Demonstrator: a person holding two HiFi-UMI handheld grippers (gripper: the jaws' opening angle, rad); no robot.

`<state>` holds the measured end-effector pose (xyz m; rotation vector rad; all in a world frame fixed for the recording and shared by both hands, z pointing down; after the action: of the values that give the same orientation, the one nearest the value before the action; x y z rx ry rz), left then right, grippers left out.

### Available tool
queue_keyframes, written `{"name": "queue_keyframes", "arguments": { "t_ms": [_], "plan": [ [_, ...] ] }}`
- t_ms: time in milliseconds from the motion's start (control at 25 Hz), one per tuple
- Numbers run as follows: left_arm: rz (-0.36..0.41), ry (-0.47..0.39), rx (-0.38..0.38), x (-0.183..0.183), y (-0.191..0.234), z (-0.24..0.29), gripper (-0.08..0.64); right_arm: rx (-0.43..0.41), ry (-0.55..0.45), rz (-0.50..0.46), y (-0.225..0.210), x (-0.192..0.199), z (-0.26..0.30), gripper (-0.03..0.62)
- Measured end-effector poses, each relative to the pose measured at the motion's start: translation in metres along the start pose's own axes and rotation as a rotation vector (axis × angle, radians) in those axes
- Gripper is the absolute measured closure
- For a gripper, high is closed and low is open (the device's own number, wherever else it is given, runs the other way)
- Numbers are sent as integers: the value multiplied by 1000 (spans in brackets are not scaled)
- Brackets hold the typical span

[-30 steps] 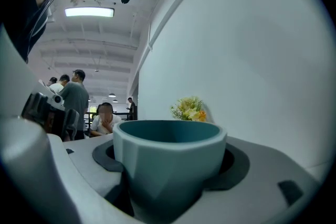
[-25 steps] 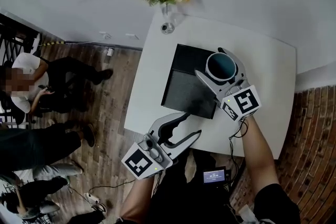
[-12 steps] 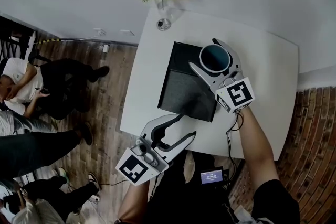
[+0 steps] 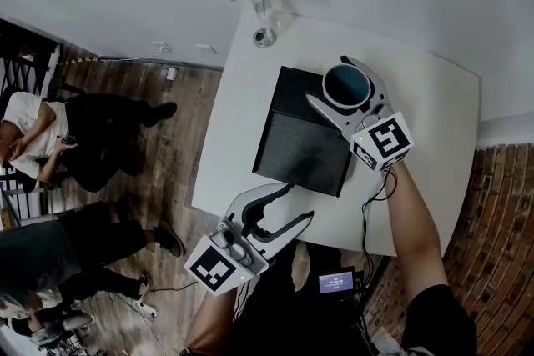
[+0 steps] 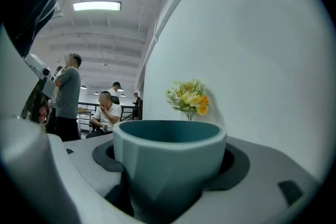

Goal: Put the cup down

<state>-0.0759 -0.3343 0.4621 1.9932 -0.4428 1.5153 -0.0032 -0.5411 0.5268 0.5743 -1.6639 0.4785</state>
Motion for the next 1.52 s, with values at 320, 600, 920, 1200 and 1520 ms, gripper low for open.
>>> {"name": "queue_keyframes", "arguments": {
  "t_ms": [320,600,920,1200,1520],
  "plan": [
    [0,-16,-6,-3,3,2,374,-73,18,24,3,3,6,186],
    [0,-17,0,-2,3,5,373,-93,53,-13,6,6,-1,186],
    [-3,-25,0,-4,1,5,374,-79,76,-26,8,6,-9,184],
    [-3,-32,0,-6,0,5,373,-52,83,-15,6,7,-15,138],
    [1,-37,1,-8,-3,2,374,-25,85,-31,10,1,-28,130]
  ]
}}
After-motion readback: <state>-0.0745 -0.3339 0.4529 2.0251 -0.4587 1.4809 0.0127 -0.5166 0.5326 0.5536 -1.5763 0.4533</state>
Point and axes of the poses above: the fingertips, and each gripper's own axes: z forward along the fingers, y to its left, x out of its underside, the point moved 3 cm from there along -z, backward along the fingers, and after that the axes turned 12 degrees about -y, right-handed, at the moved point
